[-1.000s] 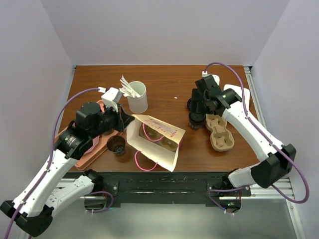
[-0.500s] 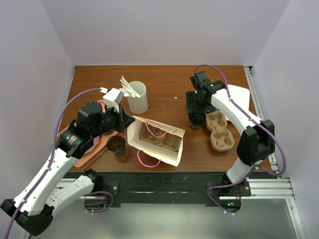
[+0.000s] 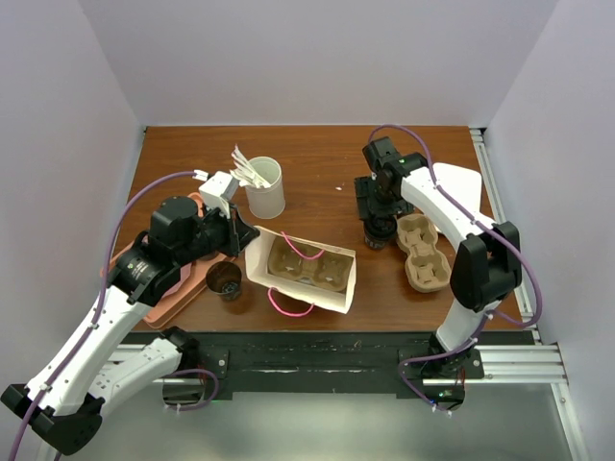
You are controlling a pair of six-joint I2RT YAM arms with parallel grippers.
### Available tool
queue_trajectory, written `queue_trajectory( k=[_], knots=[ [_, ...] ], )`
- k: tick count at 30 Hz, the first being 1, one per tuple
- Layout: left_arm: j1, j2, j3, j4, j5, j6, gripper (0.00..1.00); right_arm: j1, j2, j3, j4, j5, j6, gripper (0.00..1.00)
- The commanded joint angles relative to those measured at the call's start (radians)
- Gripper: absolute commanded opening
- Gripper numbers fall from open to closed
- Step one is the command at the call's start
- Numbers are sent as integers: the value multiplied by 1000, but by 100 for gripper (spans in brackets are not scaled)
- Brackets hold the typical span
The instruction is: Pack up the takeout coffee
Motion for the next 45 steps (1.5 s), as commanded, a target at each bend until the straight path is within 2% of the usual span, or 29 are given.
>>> queue_trajectory(
  k=[1,11,32,34,35,38,43,45],
  knots=[
    [-3,-4,40,22,18,4,0,0,12,38,-15,13,-19,87],
    [-5,-4,43,17,12,-1,0,0,13,11,7,8,-19,82],
    [-5,-9,45,3,18,-16,0,-2,6,-45,34,-16,4,79],
    [-5,-15,42,3,18,-21,0,0,-1,-46,37,-15,3,76],
    [-5,-17,40,2,17,-22,0,-2,-1,-45,36,-13,-2,70],
    [-5,-17,46,-8,11,-27,0,0,-8,-28,27,-10,-9,61],
    [-3,-15,54,-32,3,-41,0,-2,-47,61,-55,10,-38,59],
    [-5,-18,51,-29,3,-45,0,0,-60,107,-81,-1,-61,55]
  ],
)
